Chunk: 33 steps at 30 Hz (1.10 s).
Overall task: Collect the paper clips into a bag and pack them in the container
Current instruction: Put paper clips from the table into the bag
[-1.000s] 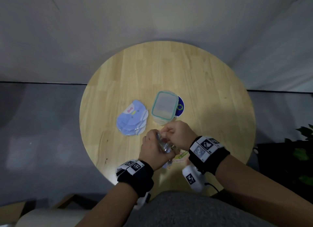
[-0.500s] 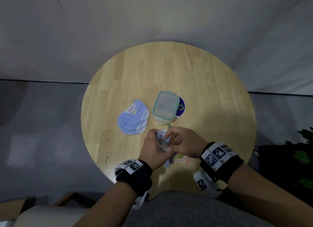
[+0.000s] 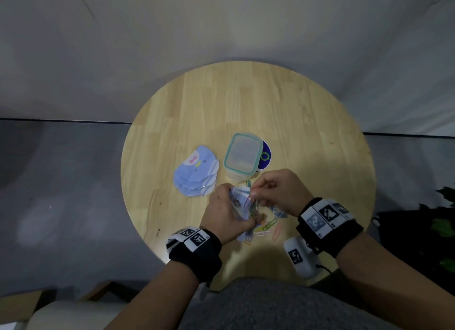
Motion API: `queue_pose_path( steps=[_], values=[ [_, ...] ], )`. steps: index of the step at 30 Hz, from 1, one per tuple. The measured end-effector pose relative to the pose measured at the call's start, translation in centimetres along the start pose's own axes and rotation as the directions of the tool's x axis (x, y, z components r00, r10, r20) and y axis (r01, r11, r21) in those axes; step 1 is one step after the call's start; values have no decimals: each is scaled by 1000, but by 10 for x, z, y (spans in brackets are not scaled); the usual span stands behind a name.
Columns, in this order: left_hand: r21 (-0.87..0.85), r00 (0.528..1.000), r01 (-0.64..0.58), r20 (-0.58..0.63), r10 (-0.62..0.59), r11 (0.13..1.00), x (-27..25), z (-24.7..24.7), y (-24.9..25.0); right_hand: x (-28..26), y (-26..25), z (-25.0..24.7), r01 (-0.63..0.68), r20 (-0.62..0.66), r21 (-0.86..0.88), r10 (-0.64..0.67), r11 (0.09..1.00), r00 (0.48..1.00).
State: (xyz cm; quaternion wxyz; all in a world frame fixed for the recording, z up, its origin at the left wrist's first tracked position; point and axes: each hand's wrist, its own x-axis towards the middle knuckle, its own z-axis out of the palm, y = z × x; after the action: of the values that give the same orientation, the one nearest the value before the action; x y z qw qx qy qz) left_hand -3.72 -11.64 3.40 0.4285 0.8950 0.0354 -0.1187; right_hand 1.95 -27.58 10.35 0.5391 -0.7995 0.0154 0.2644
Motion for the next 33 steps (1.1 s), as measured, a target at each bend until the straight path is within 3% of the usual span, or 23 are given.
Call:
queue_pose_path(
  steps=[4,7,12,15,17,18,20,22,24,26,33],
  values=[
    [94,999,-34,21,32,995,-5,0,-4,13,-9,-3,-2,-147,58,11,998,989],
    [68,998,-37,-53,41,997,-8,2,5,18,-10,9,-49,-192,24,53,999,980],
    [72,983,14,-182,-1,997,-8,1,9,11,-4,29,-4,-162,-207,-30,978,986],
    [49,975,10,-220,1,999,-6,-2,6,1,-2,36,95,9,-416,-100,904,995],
    [47,976,2,-218,8,999,-7,-3,6,1,2,32,126,57,-383,-113,915,992],
    [47,979,13,-202,-4,999,-7,-4,5,3,5,26,104,5,-332,-108,937,994],
    [79,985,35,-174,-21,996,-8,-5,-1,12,22,7,-10,-160,-289,-38,957,986],
    [123,987,41,-159,-21,992,-12,-7,-7,17,49,-12,-175,-229,-380,91,908,969],
    [144,991,53,-128,-34,988,-17,-9,-11,15,78,-19,-314,-156,-548,274,775,949],
    [157,993,67,-103,-51,985,-22,-12,-14,10,99,-12,-295,-48,-689,364,662,930],
    [188,996,86,-43,-79,978,-31,-15,-19,12,107,41,-77,15,-734,129,674,992]
  ],
)
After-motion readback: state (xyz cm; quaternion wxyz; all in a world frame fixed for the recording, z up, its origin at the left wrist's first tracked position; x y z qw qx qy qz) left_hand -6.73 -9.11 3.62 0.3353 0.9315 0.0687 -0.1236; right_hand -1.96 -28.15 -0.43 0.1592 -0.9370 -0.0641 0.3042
